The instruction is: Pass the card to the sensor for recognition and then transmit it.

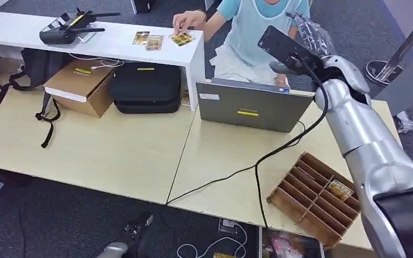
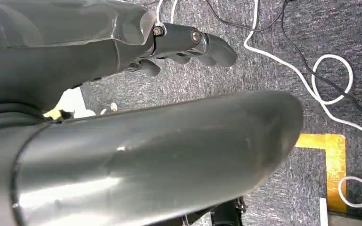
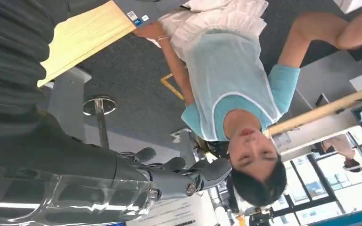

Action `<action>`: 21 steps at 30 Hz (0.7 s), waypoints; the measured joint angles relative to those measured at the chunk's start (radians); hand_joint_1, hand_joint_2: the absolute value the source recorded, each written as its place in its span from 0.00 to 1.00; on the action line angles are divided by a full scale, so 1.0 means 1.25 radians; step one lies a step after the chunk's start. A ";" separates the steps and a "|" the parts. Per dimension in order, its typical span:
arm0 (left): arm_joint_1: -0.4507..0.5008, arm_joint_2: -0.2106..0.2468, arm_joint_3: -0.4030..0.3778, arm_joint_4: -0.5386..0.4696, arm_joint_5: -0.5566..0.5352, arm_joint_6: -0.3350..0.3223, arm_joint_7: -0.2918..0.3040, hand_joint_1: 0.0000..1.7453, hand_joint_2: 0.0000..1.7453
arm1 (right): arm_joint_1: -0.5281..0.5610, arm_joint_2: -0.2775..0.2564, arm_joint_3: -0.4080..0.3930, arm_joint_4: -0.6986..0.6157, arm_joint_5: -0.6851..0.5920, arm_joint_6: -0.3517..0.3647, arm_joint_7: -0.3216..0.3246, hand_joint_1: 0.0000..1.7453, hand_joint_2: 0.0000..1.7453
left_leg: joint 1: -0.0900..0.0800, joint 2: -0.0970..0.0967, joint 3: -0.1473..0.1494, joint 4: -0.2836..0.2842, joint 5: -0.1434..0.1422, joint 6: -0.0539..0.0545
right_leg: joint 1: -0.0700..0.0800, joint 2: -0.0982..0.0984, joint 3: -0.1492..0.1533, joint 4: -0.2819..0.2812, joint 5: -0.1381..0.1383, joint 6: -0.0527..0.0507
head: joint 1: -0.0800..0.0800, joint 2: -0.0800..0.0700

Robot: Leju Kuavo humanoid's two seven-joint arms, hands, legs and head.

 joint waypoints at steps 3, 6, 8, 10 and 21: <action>0.000 0.000 0.000 0.000 0.000 0.000 0.000 0.00 0.00 | 0.000 -0.002 -0.001 -0.001 -0.002 0.001 0.000 0.00 1.00 | 0.000 0.000 0.000 0.000 0.000 0.000 | 0.000 0.000 0.000 0.000 0.000 0.000 | 0.000 0.000; 0.001 0.002 -0.006 0.000 -0.005 -0.003 0.000 0.00 0.00 | 0.001 -0.041 -0.025 -0.045 -0.078 0.089 0.011 0.00 1.00 | 0.000 0.000 0.000 0.000 0.000 0.000 | 0.000 0.000 0.000 0.000 0.000 0.000 | 0.000 0.000; 0.001 0.005 -0.008 0.000 -0.005 -0.003 0.000 0.00 0.00 | 0.004 -0.063 -0.041 -0.069 -0.129 0.133 0.015 0.00 1.00 | 0.000 0.000 0.000 0.000 0.000 0.000 | 0.000 0.000 0.000 0.000 0.000 0.000 | 0.000 0.000; 0.002 0.007 -0.011 0.000 -0.004 -0.004 0.000 0.00 0.00 | 0.014 -0.091 -0.069 -0.104 -0.227 0.206 0.025 0.00 1.00 | 0.000 0.000 0.000 0.000 0.000 0.000 | 0.000 0.000 0.000 -0.001 0.000 0.000 | 0.000 0.000; 0.046 0.023 -0.011 0.000 0.033 0.014 0.000 0.00 0.00 | 0.105 -0.224 -0.197 -0.217 -0.570 0.362 0.002 0.00 1.00 | 0.000 0.000 0.000 0.000 -0.001 0.000 | 0.000 0.000 0.000 -0.001 0.000 0.000 | 0.000 0.000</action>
